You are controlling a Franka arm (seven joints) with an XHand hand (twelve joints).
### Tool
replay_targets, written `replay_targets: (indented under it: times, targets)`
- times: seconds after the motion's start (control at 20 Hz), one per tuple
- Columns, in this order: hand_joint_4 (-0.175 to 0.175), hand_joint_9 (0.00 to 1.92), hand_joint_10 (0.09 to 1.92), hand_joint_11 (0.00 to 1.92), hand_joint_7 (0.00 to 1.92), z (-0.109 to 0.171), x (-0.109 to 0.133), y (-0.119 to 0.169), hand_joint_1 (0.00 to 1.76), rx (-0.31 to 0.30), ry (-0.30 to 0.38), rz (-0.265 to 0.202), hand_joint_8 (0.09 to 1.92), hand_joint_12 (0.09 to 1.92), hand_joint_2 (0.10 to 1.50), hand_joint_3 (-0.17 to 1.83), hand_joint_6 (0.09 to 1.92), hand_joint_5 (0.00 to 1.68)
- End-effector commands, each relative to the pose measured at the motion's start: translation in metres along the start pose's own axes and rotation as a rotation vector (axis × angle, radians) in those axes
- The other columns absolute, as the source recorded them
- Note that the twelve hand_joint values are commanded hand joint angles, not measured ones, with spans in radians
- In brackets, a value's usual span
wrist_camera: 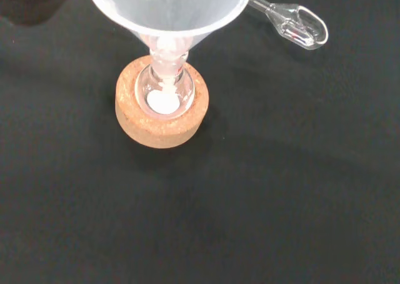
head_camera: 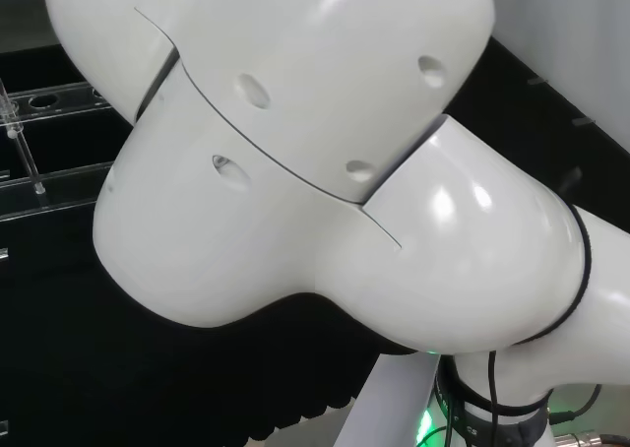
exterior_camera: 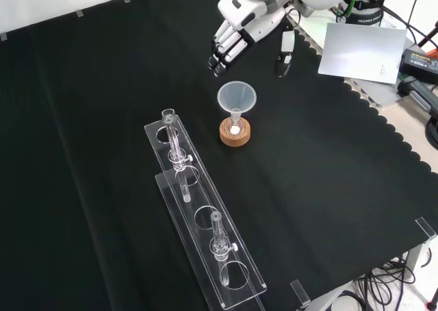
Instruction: Remove the funnel from the round-bottom flask.
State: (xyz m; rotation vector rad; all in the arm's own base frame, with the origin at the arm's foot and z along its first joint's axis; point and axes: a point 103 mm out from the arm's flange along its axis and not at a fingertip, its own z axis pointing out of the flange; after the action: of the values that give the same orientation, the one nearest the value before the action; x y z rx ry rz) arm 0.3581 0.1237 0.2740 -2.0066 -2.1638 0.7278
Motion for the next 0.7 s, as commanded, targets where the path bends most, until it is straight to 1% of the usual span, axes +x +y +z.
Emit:
replay_targets:
  times: [0.05,0.3,0.45,0.7]
  targets:
    - [-0.025,0.17,0.82,0.41,0.0,0.009,0.008,0.014,0.64,0.026,-0.043,0.006,0.29,1.43,0.69,0.18,0.09,0.03]
    - [-0.023,0.13,0.85,0.39,0.0,0.018,0.013,0.025,0.64,0.047,-0.071,0.015,0.23,1.45,0.69,0.17,0.09,0.02]
    - [-0.022,0.13,0.86,0.39,0.0,0.021,0.015,0.03,0.64,0.049,-0.103,0.02,0.22,1.45,0.69,0.17,0.09,0.02]
    - [-0.022,0.12,0.86,0.39,0.0,0.023,0.02,0.036,0.64,0.05,-0.121,0.023,0.21,1.45,0.7,0.16,0.09,0.01]
